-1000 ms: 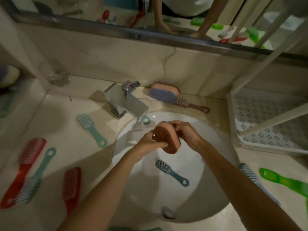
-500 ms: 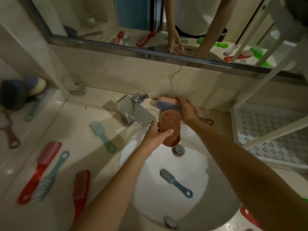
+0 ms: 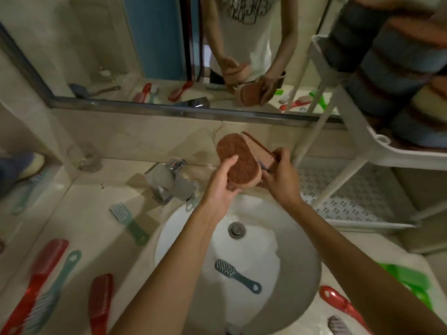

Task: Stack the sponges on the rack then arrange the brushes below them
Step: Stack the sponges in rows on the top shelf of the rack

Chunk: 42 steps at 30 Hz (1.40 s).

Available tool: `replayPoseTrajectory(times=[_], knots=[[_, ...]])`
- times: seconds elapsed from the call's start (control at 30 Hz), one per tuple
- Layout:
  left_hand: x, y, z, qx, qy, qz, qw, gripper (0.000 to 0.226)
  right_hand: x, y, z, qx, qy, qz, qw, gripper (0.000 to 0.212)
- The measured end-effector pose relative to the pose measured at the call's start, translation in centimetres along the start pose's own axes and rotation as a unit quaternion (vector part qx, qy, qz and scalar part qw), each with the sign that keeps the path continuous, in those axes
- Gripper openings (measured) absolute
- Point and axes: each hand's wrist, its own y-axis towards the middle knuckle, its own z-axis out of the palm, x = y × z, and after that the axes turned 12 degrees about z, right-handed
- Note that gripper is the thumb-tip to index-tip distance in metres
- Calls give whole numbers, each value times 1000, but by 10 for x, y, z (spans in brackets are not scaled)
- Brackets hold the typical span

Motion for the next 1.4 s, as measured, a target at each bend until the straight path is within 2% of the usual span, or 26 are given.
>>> replayPoseTrajectory(times=[0.07,0.17,0.27,0.47,0.7,0.77,0.87,0.97,1.07,1.27,1.4], knots=[[-15,-12,25,13,-40,17,999,12,14,-12,-24,2,21,-19,1000,42],[-34,-31,55,48,-80,55,994,11,39,-24,-59,57,154,-29,986,38],[-50,-49,81,79,-112,84,987,14,57,-26,-90,55,230,-33,971,35],[-75,-78,129,118,-141,117,976,13,87,-24,-144,-78,213,-61,972,36],[-84,-85,197,166,-64,123,976,11,89,-14,-222,-182,242,-49,952,31],[-82,-81,218,169,-26,114,979,12,83,-7,-247,-186,245,-33,951,32],[-81,-73,247,180,29,103,978,28,68,8,-281,-176,243,4,954,40],[-82,-62,276,189,62,113,973,41,49,29,-312,-205,207,27,956,46],[-84,-48,306,184,77,123,972,41,31,50,-337,-237,134,40,961,54],[-76,-24,347,207,71,84,972,41,5,91,-348,-195,-31,77,977,56],[-66,-3,353,192,49,45,979,41,0,104,-341,-168,-60,63,982,59]])
